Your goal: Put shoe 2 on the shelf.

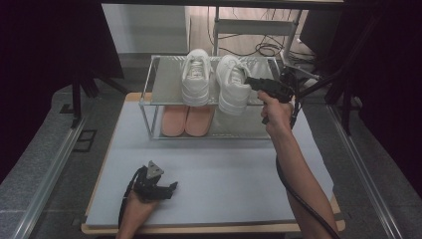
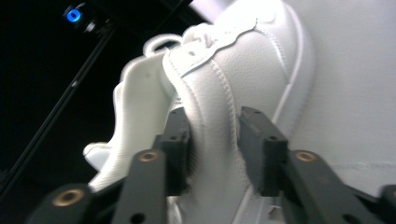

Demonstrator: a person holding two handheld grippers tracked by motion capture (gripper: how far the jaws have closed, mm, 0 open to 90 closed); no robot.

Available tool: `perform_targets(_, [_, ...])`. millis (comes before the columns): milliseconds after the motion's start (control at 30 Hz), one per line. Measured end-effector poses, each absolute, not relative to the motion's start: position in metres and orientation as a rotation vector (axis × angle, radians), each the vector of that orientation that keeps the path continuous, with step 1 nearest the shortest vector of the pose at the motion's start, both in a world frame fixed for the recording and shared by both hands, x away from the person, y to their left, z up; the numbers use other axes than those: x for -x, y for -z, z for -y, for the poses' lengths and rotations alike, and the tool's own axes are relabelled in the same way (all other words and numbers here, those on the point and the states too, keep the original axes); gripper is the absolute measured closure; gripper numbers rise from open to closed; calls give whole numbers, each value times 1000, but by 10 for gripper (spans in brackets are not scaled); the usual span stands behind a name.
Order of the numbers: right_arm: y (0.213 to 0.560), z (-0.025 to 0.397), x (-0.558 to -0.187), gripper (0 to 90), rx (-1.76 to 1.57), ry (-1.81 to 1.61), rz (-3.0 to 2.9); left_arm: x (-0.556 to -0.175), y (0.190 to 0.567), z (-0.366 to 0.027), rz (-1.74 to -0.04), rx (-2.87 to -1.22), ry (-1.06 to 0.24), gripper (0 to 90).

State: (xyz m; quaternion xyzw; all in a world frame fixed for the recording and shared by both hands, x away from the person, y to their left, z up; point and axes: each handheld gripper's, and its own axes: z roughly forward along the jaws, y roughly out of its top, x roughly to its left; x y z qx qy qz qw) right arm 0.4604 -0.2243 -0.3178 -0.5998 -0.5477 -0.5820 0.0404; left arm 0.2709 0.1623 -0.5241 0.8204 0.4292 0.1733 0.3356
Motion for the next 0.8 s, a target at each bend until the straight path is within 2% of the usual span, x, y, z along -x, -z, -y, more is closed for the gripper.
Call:
perform_targets(200, [313,217,-460,528,1790,1797,1758,-271,524,-162,-1119,-2140,-454,165])
perform_targets(367, [309,232,-451,533,1774,1870,1743,-271,524,-162,-1119,-2140,-453,165])
perform_targets(467, [311,241,-444,605,1763,1884,1753,-271,524,-162,-1119,-2139,-453,165])
perform_targets(700, [330,247,-424,854,1739,1854,1829,-271,524,-162,-1121,-2139,-455,164])
perform_targets(800, [338,244,-415,900,1720,1852,1876,-271,524,-162,-1118,-2140,-457,164])
